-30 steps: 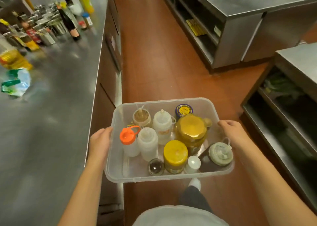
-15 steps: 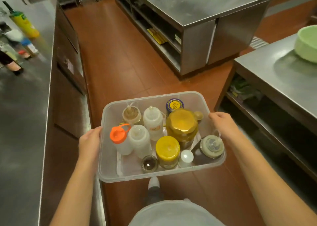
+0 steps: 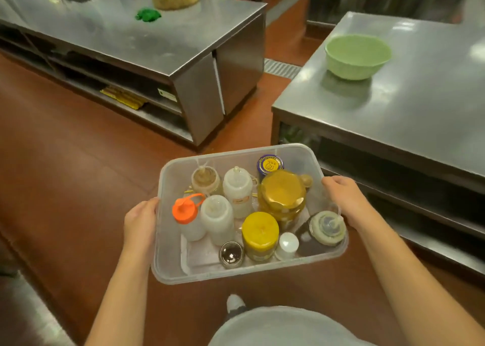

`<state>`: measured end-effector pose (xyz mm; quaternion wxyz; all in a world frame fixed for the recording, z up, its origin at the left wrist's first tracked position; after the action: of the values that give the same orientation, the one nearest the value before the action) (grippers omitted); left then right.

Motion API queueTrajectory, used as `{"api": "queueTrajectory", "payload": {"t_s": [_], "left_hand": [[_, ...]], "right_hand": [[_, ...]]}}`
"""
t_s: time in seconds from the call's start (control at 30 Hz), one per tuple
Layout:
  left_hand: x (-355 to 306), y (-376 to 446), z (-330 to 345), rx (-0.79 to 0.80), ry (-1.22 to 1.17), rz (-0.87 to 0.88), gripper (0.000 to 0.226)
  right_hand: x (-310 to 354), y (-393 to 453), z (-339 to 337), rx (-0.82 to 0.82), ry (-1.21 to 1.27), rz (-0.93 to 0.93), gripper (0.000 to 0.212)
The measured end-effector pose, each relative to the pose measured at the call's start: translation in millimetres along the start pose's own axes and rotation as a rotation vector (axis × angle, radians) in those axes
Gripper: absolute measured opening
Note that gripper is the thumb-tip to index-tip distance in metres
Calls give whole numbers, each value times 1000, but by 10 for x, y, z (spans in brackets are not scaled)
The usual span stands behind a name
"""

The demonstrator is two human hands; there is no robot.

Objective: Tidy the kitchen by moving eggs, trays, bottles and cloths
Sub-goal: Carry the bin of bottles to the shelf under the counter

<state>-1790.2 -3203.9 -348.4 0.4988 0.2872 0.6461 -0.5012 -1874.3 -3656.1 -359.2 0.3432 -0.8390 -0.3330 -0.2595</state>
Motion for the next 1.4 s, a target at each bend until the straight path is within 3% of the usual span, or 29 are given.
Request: {"api": "queueTrajectory", "payload": {"t_s": [0.23, 0.43, 0.73, 1.03, 1.4], "left_hand": [[-300, 782, 571, 158, 49, -17, 7], [-336, 1398, 728, 141, 81, -36, 11], [-668, 1946, 248, -130, 7, -5, 23], [-1012, 1841, -477, -486, -87, 33, 11], [-1248, 1984, -929, -591, -74, 9, 20]], "right_hand": [[123, 181, -33, -114, 55, 81, 40], [398, 674, 163, -100, 43, 93, 39], [1636, 1726, 895, 128, 52, -108, 25], [3169, 2190, 1637, 320, -81, -402, 20], [3860, 2244, 2437, 447, -74, -472, 27]]}}
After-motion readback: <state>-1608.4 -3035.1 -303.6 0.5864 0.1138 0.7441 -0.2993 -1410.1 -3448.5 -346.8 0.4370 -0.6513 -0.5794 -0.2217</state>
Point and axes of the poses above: each hand's wrist, its own y-axis towards the middle knuckle, its own z-axis out of the palm, x = y × z, the point moved 10 cm from there along y, towards the middle knuckle, and after that the axes turned 10 degrees about -y, right-handed, at the moved point
